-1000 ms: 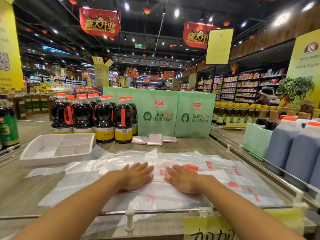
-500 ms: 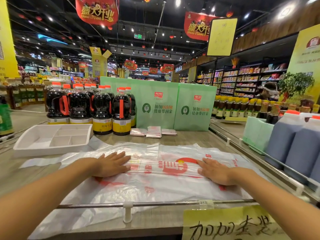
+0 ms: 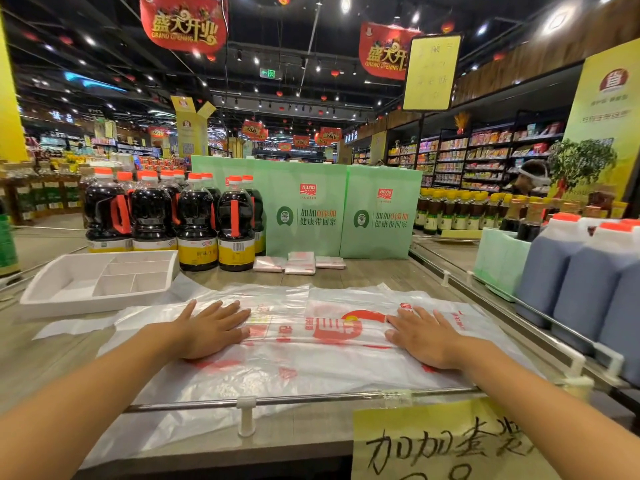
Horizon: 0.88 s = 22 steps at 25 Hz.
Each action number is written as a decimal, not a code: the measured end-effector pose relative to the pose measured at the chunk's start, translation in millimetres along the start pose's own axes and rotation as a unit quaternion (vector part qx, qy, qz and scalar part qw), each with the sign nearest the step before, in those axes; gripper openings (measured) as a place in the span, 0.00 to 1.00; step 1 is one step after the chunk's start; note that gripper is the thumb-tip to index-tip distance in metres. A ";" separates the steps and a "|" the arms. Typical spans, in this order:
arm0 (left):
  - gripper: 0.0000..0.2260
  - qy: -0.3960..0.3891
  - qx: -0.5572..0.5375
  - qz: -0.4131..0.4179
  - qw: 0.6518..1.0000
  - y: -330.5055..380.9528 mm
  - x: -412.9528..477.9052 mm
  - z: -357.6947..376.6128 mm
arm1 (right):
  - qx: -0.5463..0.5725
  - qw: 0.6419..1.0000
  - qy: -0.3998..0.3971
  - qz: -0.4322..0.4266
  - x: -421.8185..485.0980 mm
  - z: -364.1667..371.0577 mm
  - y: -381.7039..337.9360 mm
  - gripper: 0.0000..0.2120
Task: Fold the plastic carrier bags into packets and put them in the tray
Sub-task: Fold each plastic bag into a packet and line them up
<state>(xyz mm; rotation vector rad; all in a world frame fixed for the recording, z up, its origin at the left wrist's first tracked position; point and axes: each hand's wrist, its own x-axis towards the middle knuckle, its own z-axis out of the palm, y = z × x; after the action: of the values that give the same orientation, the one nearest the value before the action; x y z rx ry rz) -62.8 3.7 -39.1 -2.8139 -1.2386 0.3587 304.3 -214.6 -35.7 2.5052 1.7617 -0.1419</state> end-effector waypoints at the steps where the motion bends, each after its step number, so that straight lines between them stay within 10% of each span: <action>1: 0.28 -0.001 -0.008 0.000 1.000 -1.3 -0.2 0.6 | 0.007 1.000 -0.009 -0.007 -2.0 -0.8 -0.7 0.30; 11: 0.28 -0.013 -0.041 -0.016 0.999 -13.0 0.1 2.7 | 0.045 0.998 -0.051 -0.004 2.3 1.0 17.9 0.62; 16: 0.25 0.081 0.043 -0.038 0.995 -21.3 -6.5 0.4 | 0.080 0.995 0.050 -0.018 -5.3 -1.4 10.1 0.33; 22: 0.26 0.154 -0.106 0.071 0.980 43.5 -7.0 -50.0 | 0.187 0.973 0.131 -0.034 -4.5 -2.1 11.6 0.29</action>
<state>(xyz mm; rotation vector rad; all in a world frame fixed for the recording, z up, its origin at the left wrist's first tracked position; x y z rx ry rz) -24.5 -28.4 5.0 -2.9892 -1.0691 -0.2128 313.7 -222.5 -33.0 2.8343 2.0966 -0.1687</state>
